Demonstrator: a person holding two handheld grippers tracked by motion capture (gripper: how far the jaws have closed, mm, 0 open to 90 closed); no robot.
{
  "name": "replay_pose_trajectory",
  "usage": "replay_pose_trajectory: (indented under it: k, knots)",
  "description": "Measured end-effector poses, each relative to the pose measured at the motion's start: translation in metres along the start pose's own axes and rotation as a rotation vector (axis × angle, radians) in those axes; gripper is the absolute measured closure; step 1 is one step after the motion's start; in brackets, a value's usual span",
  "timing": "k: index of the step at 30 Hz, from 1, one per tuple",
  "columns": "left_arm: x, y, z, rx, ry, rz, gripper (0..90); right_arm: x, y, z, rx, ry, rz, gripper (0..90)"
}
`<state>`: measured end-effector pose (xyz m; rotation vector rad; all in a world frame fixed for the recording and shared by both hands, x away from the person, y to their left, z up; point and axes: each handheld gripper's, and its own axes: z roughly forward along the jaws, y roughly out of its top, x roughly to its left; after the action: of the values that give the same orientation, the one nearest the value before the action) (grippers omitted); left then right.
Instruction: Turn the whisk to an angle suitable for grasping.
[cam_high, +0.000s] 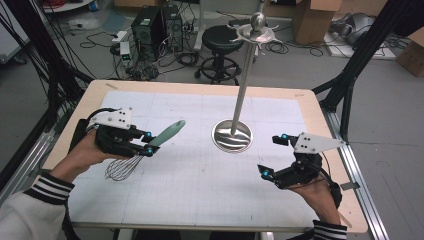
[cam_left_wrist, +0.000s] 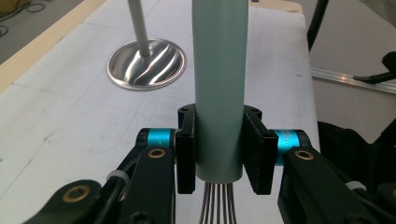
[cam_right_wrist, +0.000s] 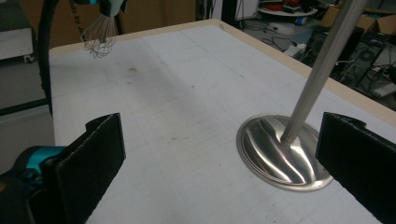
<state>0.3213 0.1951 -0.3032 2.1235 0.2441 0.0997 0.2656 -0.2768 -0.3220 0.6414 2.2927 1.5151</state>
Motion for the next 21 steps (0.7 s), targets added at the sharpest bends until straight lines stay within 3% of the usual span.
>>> replay_pose_trajectory:
  k: [9, 21]
  knots:
    - [-0.008, 0.01, 0.006, -0.054, -0.056, 0.03, 69.2, 0.0, 0.017, 0.002, -0.003, 0.053, -0.034, 0.5]
    - [-0.015, 0.022, 0.012, -0.105, -0.097, 0.066, 69.3, 0.002, 0.033, 0.006, -0.008, 0.099, -0.071, 0.5]
